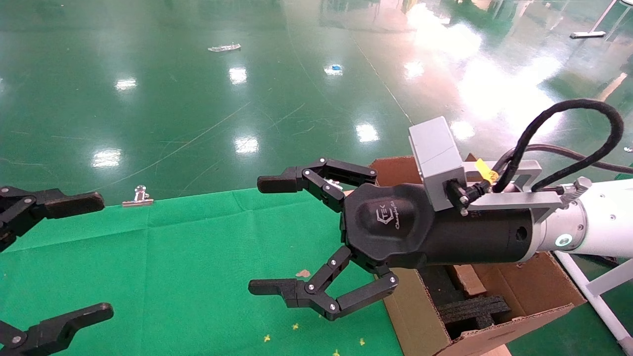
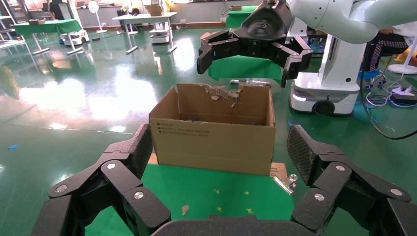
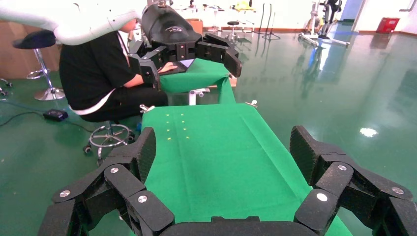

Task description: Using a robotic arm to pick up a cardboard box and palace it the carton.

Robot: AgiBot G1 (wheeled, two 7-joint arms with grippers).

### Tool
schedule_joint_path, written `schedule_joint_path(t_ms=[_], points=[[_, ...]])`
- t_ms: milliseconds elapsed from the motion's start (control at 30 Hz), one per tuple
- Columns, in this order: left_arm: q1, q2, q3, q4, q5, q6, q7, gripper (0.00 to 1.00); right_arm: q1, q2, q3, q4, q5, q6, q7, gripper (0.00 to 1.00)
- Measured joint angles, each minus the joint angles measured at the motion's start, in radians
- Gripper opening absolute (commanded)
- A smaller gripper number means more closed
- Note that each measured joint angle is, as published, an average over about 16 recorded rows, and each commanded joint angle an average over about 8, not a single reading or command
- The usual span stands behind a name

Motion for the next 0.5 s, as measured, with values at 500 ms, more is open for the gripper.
schedule_joint_path(t_ms=[500], points=[[0.0, 0.0, 0.0, 0.0, 0.0, 0.0, 0.0, 1.0, 0.0, 0.0, 0.0, 0.0, 0.0, 0.0, 0.0, 1.0]])
